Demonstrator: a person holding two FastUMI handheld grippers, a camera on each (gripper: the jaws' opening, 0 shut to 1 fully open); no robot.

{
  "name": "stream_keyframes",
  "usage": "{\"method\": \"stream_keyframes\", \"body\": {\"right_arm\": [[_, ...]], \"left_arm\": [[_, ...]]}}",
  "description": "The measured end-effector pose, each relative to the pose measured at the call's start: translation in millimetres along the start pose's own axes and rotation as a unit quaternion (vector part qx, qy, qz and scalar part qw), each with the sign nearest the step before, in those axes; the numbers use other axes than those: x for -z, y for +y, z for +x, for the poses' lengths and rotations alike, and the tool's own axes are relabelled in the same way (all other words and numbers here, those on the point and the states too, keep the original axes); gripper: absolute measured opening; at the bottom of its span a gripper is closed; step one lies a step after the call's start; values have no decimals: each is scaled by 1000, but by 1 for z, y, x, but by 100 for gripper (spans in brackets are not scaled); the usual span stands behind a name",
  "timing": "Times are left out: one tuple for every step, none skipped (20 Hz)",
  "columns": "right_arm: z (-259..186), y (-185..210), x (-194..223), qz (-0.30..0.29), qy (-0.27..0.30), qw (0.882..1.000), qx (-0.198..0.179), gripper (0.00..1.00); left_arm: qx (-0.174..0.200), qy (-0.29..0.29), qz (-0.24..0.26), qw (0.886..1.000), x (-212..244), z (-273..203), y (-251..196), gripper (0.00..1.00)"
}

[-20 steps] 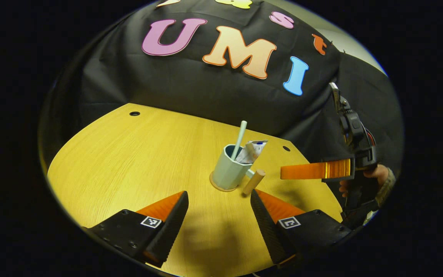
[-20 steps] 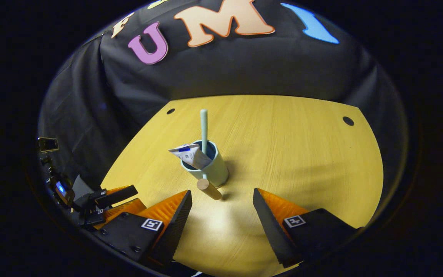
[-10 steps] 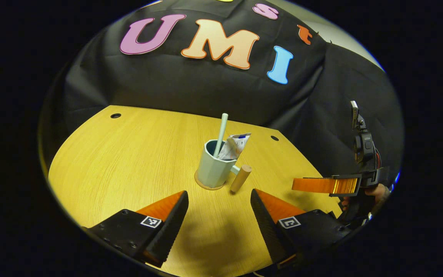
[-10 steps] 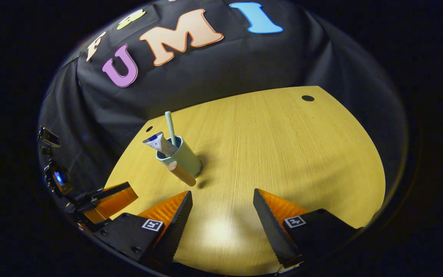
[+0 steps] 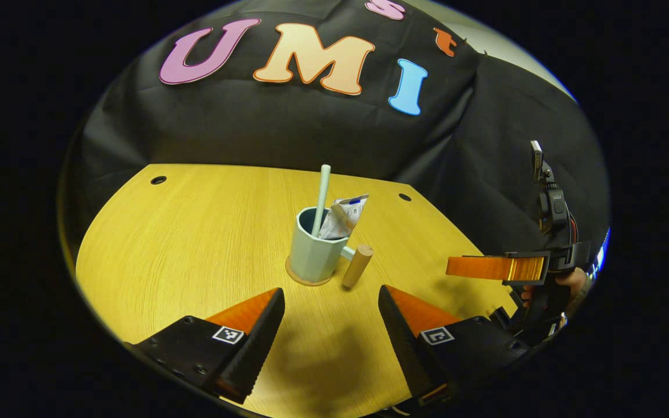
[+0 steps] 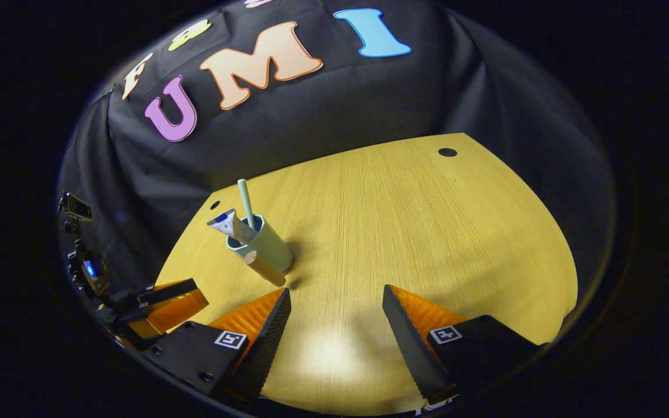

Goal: Put the toothbrush and toothpaste on the desktop into the cup, then pick up the cup and place it on the coaster on the desktop.

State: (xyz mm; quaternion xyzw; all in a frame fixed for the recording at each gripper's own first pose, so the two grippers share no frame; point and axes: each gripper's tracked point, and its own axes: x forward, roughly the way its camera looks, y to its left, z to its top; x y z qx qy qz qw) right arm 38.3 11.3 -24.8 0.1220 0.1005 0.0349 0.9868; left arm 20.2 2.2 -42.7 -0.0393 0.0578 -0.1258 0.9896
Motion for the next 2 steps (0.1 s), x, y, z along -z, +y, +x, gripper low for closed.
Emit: {"method": "stream_keyframes", "body": {"right_arm": [[-1,0,-1,-2,-2,1000,4,98],[-2,-1,-2,-2,-5,1000,7,98]], "left_arm": [[3,2,-2,1000,0,2,-1,94],[6,5,-3,1000,1,3,-1,94]]}}
